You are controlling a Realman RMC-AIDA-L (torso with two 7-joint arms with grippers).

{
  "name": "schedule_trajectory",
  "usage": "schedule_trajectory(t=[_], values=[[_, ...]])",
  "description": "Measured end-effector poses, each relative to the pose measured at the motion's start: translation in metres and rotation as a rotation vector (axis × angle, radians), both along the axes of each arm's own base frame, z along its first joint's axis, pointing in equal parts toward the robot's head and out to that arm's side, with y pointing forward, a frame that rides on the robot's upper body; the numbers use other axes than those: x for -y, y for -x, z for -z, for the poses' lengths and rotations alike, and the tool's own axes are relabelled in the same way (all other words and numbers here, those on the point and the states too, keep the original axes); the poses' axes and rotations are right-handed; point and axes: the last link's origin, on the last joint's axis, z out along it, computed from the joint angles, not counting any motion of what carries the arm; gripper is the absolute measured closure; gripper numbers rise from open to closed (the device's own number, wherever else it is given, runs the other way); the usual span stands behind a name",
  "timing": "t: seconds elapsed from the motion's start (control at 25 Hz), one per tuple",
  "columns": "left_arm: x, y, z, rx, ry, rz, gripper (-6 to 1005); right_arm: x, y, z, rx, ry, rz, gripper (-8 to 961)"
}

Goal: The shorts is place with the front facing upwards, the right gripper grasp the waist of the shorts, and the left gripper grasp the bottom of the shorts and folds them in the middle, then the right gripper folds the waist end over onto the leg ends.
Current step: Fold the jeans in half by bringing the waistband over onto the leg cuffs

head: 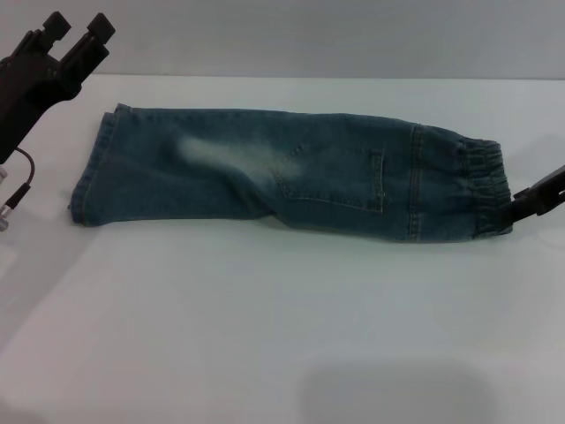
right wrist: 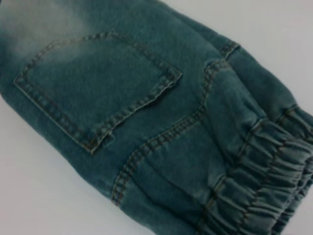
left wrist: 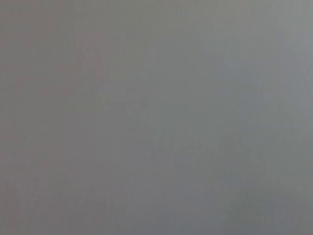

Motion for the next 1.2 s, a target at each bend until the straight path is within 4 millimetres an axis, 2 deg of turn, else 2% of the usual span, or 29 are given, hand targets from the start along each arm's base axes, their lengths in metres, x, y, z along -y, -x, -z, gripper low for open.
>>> schedule_trajectory(t=[0.24,0.48,0.84,1.2], values=[[0.001,0.002,0.0,0.0,0.001,-0.006,198,0.0,0.004,0.017,0.018,0.02,-0.022,382],[0.002,0.003,0.0,-0.002,0.001,-0.011,198,-0.001,0.004,0.024,0.021,0.017,-0.03,382],[0.002,0.005,0.0,-0.004,0.002,-0.021,198,-0.001,0.007,0.025,0.015,0.01,-0.032,383],[0.001,0.007,-0.002,-0.008,-0.005,-0.032,198,0.001,0.009,0.014,0.038,0.024,-0.021,383]])
